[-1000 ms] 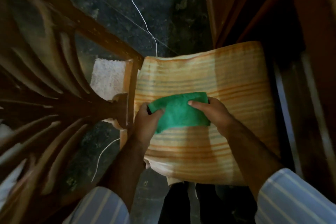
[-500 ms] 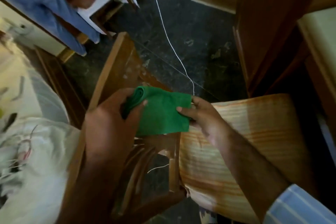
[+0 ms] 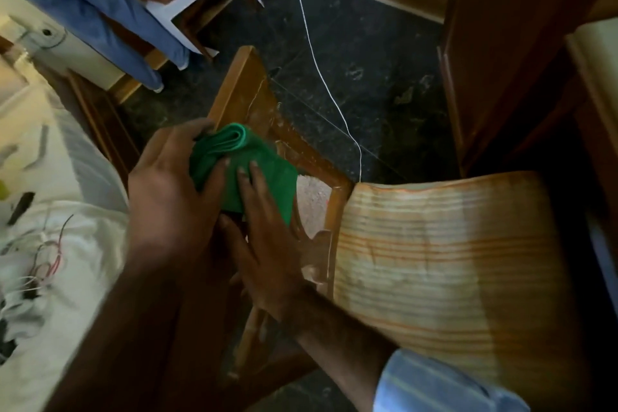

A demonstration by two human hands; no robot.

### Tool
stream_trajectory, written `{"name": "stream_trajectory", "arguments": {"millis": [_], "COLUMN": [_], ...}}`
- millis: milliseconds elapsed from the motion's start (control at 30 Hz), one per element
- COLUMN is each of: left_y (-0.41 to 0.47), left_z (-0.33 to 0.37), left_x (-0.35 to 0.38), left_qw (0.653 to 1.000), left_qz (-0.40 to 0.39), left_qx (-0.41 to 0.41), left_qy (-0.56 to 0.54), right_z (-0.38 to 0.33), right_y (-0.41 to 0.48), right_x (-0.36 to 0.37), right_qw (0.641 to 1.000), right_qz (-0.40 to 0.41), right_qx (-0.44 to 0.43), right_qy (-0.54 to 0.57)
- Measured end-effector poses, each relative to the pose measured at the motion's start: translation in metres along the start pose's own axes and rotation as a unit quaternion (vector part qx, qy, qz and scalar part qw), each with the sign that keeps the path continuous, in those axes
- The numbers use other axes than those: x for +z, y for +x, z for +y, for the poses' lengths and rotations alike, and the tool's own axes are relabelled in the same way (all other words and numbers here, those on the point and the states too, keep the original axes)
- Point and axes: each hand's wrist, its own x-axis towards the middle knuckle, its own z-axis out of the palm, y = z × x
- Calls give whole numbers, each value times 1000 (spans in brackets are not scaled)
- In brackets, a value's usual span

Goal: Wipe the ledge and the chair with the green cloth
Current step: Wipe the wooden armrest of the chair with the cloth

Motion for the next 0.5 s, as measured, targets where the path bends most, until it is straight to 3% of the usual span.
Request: {"name": "stream_trajectory", "arguments": {"millis": [133,333,500], "left_y": [3,8,12], "left_z": [-6,-8,-6], "left_x": [5,9,15], "left_qw": [997,992,988], "left_qz": [-10,-67,-155], "left_qx": [-57,-49,1], "left_qy": [-44,-98,12], "right_z": [5,16,62], "right_y": [20,85,109], "right_x": [10,2,-2], "right_qw": [999,993,991], "right_qz": [30,112,134], "right_qx": [-15,-45,-16], "right_qy": [1,4,1]}}
